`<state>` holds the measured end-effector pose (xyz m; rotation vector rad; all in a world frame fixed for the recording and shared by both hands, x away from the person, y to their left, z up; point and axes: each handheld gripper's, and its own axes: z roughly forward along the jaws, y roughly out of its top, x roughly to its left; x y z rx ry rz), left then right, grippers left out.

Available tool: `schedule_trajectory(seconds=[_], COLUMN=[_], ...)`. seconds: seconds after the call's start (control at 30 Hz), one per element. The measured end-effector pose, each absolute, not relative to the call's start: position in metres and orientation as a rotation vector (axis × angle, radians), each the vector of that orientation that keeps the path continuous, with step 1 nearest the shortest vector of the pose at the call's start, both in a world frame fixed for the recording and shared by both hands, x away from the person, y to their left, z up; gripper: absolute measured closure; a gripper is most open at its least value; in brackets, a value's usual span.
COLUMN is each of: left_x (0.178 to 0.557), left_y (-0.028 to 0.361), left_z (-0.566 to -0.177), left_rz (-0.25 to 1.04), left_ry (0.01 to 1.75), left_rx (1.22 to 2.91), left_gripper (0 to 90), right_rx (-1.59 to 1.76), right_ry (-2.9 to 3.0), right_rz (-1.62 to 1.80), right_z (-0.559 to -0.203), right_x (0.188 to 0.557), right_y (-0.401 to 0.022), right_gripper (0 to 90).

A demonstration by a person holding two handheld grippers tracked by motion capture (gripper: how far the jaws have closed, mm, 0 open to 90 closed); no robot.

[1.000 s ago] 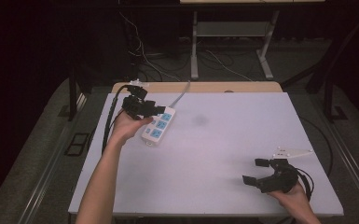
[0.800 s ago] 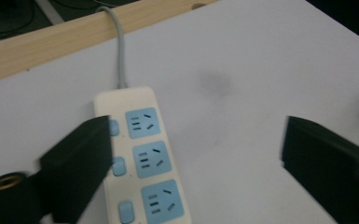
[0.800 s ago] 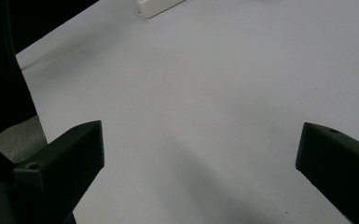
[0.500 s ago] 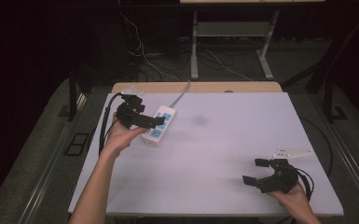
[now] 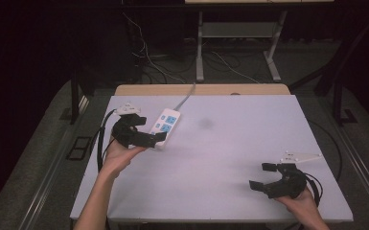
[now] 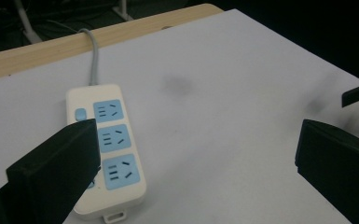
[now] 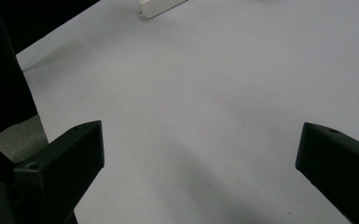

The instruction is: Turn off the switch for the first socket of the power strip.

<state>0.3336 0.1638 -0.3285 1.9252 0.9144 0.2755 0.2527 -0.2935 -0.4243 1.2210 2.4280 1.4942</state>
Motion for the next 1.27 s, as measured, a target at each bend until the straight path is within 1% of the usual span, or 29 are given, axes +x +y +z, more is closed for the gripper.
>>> schedule_trajectory(seconds=[0.3,0.6,0.97,1.27], left_x=[0.307,0.289,0.274,0.266], left_y=[0.165,0.169,0.174,0.176], left_z=[-0.347,-0.367,-0.394,-0.409], left_rz=[0.260,0.239,0.188,0.146], left_ry=[0.880,0.865,0.865,0.861], left_rx=[1.896,1.888,1.882,1.891], left_gripper=[0.0,0.0,0.0,0.0], right_rx=[1.219,1.204,1.206,1.205], right_ry=[2.431,2.434,2.426,2.424], right_rz=[1.491,1.513,1.524,1.524], right_z=[-0.424,-0.424,-0.423,-0.423], right_x=[0.252,0.251,0.250,0.249], right_y=[-0.293,-0.292,-0.293,-0.292], right_gripper=[0.8,0.8,0.8,0.8])
